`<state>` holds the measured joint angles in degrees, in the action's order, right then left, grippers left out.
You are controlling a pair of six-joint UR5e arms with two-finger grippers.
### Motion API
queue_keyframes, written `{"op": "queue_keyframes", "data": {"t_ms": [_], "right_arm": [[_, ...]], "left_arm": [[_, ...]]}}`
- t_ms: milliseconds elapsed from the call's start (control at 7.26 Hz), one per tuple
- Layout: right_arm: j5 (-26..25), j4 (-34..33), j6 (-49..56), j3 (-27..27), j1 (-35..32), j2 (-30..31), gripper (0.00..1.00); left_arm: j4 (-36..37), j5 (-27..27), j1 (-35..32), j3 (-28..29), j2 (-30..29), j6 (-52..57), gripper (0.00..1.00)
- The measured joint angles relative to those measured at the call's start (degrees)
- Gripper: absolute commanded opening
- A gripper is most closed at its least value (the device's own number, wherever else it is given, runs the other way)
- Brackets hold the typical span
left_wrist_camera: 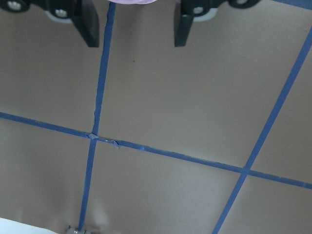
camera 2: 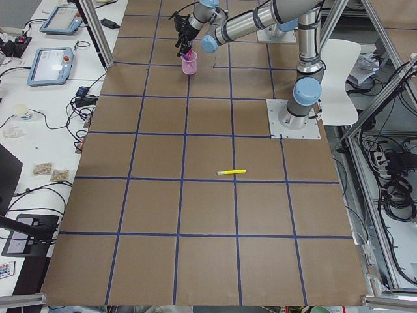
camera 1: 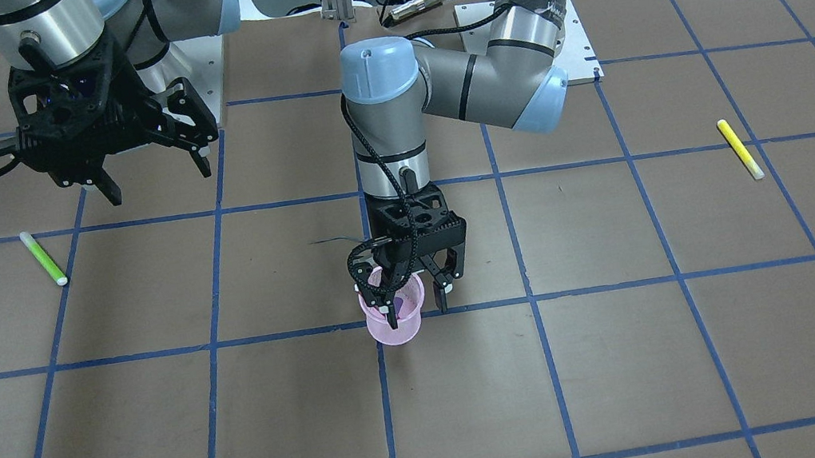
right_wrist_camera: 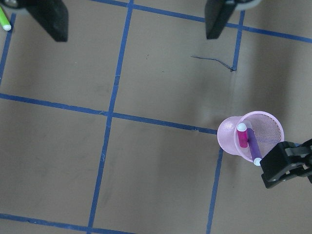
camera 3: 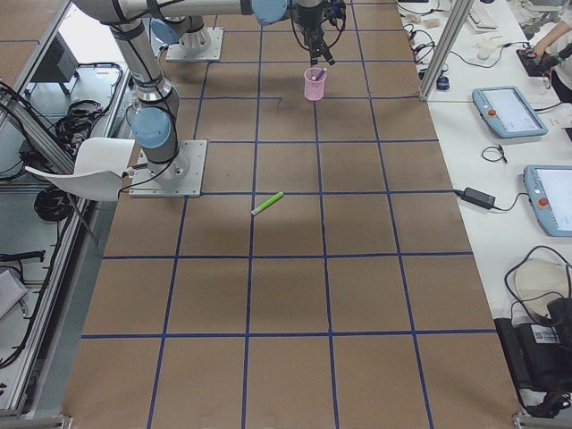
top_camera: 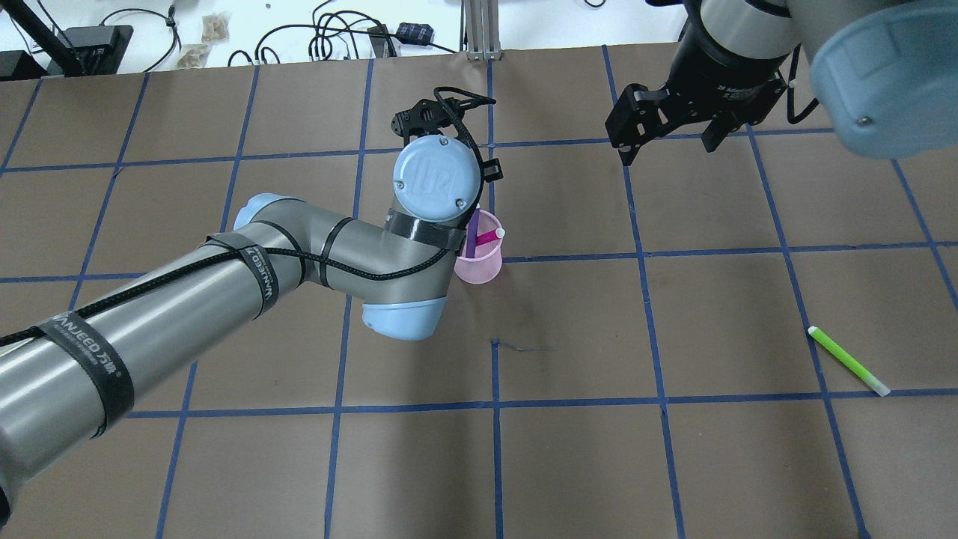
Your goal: Insert purple and pink pens into pink cup
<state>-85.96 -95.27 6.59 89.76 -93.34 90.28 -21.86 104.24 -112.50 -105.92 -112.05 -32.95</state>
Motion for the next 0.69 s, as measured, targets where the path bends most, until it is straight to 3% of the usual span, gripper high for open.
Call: {"op": "queue_keyframes", "data": {"t_ms": [413, 688], "right_arm": [[0.1, 0.0, 0.0, 0.0, 0.0, 0.0, 1.00], [0.1, 0.0, 0.0, 0.2, 0.0, 0.0, 1.00]], "left_arm": [[-2.7, -0.4, 1.1, 1.3, 1.4, 0.5, 1.00], [-14.1, -1.6, 4.9, 5.6, 2.8, 5.6, 1.00]]}}
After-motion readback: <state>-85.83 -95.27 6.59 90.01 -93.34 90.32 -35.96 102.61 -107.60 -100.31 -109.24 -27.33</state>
